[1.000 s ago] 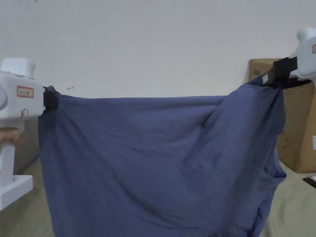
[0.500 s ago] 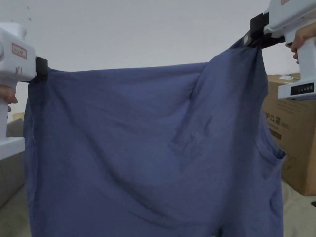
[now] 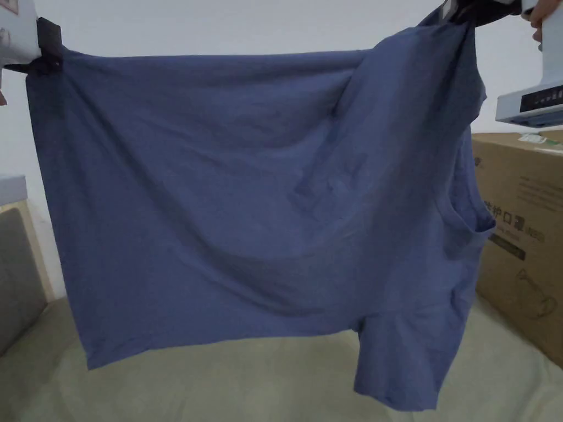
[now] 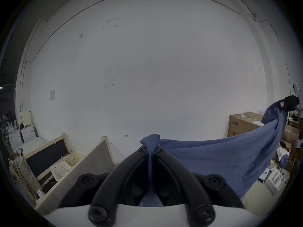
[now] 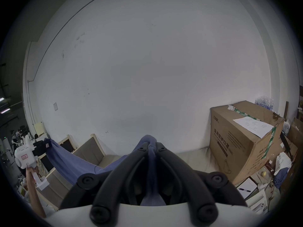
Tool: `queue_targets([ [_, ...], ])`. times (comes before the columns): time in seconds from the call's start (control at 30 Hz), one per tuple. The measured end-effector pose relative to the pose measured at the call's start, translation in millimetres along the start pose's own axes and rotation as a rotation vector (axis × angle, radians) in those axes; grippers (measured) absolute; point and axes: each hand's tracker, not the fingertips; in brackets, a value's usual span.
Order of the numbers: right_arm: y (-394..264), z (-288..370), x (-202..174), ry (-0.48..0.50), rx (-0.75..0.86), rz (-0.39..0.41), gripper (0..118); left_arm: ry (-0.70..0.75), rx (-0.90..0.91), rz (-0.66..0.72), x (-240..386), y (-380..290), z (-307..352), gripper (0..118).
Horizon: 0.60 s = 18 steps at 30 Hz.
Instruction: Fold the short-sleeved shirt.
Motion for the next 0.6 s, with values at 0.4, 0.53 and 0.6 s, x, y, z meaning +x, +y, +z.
queue_targets([
  [0.4, -117, -101, 30, -0.024, -0.221, -0.016, 5, 0.011, -0.188, -0.049, 11, -119, -87, 2],
  [0.53, -197, -143, 48, -0.056, -0.373, -0.014, 5, 0.003, -0.344, -0.020, 20, -208, -129, 2],
  [0.6, -245, -163, 59, -0.072, -0.454, -0.033, 5, -0.017, -0.407, 0.002, 24, -257, -145, 2],
])
